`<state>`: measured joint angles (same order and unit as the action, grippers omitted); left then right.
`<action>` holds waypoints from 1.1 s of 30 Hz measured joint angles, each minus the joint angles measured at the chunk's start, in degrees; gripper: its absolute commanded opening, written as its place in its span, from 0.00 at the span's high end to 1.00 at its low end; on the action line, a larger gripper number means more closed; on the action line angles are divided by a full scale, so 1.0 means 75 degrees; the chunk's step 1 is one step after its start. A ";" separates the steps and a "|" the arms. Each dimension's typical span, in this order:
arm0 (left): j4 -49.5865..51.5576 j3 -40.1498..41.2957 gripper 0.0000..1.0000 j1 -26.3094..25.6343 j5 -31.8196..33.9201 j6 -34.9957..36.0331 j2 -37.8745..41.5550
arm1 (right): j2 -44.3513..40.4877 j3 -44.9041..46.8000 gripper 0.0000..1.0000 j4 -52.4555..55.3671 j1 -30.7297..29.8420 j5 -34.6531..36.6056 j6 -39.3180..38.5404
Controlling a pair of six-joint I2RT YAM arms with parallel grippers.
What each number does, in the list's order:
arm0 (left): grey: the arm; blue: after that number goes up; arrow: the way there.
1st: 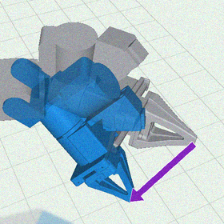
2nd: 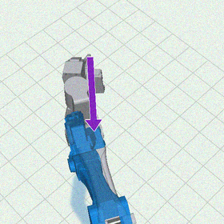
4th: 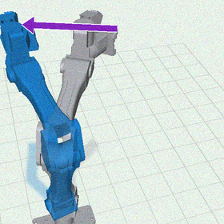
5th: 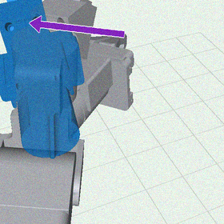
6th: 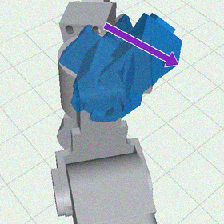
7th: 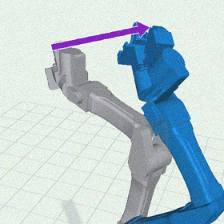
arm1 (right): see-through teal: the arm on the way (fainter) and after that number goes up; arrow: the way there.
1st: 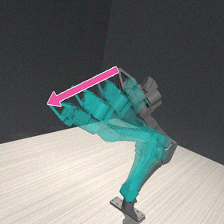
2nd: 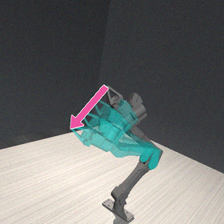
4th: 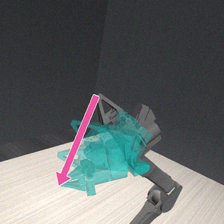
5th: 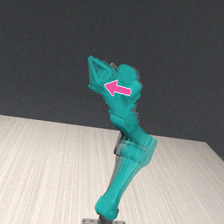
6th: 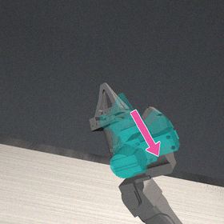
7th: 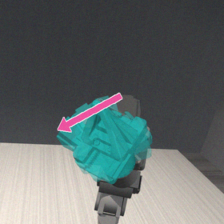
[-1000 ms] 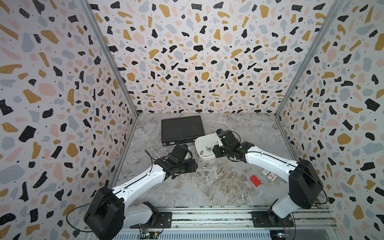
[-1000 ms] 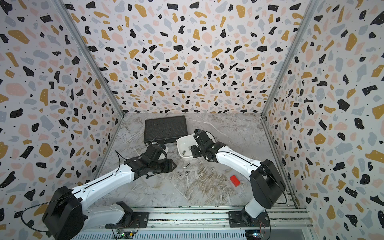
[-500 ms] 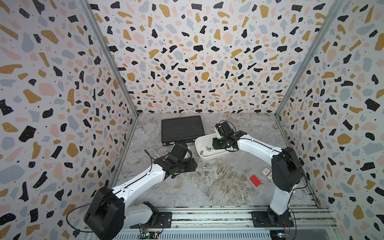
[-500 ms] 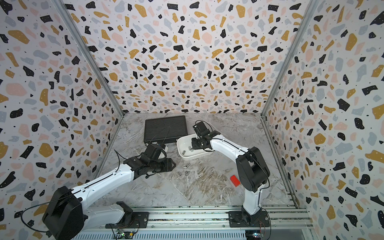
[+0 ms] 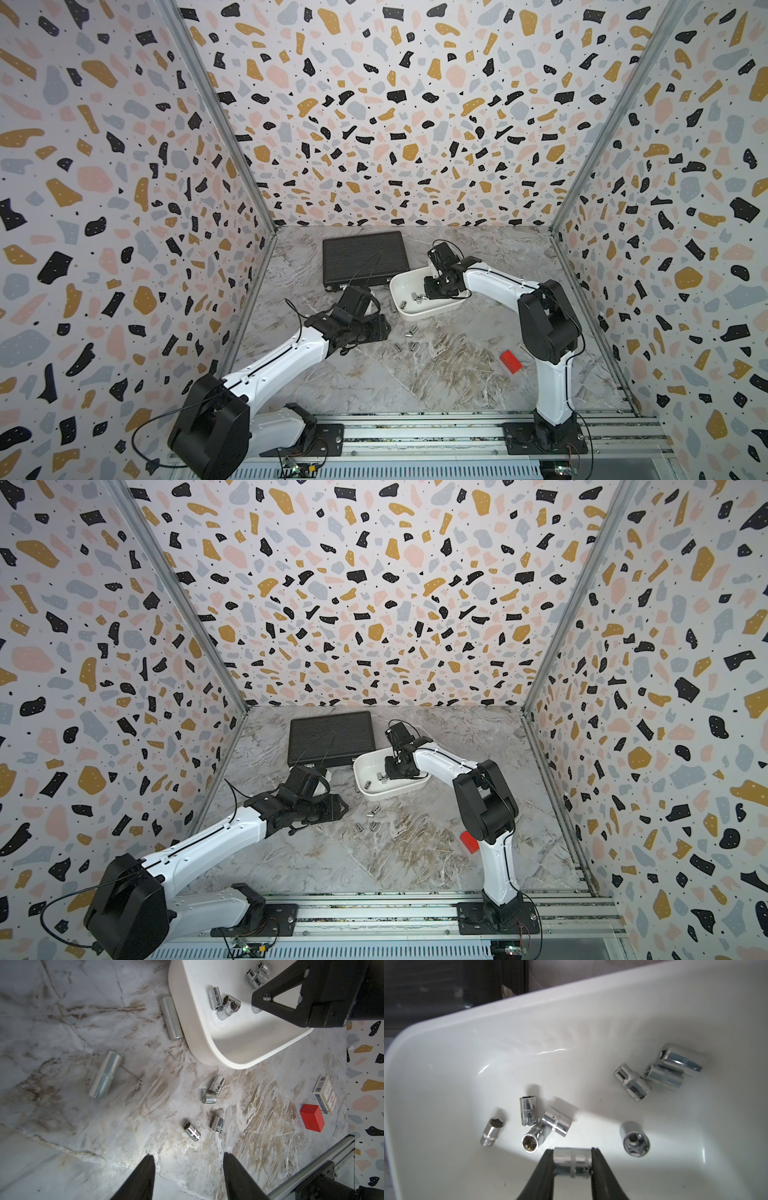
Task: Put the socket on the desktop into the storage box
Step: Place the socket head in the storage box.
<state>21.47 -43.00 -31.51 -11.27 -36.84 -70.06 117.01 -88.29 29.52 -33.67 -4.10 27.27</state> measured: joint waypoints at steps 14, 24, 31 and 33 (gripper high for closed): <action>0.0050 0.0029 0.43 0.0154 0.0061 -0.0003 0.0000 | 0.0251 -0.0294 0.55 0.0073 0.0061 -0.0026 0.0052; 0.0044 0.0038 0.44 0.0181 0.0058 0.0000 0.0000 | 0.0236 -0.0294 0.56 0.0070 0.0061 -0.0026 0.0058; 0.0044 0.0073 0.44 0.0181 0.0055 -0.0003 0.0000 | 0.0035 -0.0233 0.56 0.0064 0.0061 -0.0029 0.0058; 0.0041 0.0079 0.44 0.0181 0.0052 -0.0003 0.0000 | -0.0058 -0.0216 0.56 0.0064 0.0061 -0.0032 0.0058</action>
<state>21.78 -42.41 -30.15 -10.87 -36.86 -70.06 116.57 -89.91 30.00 -33.21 -4.34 27.70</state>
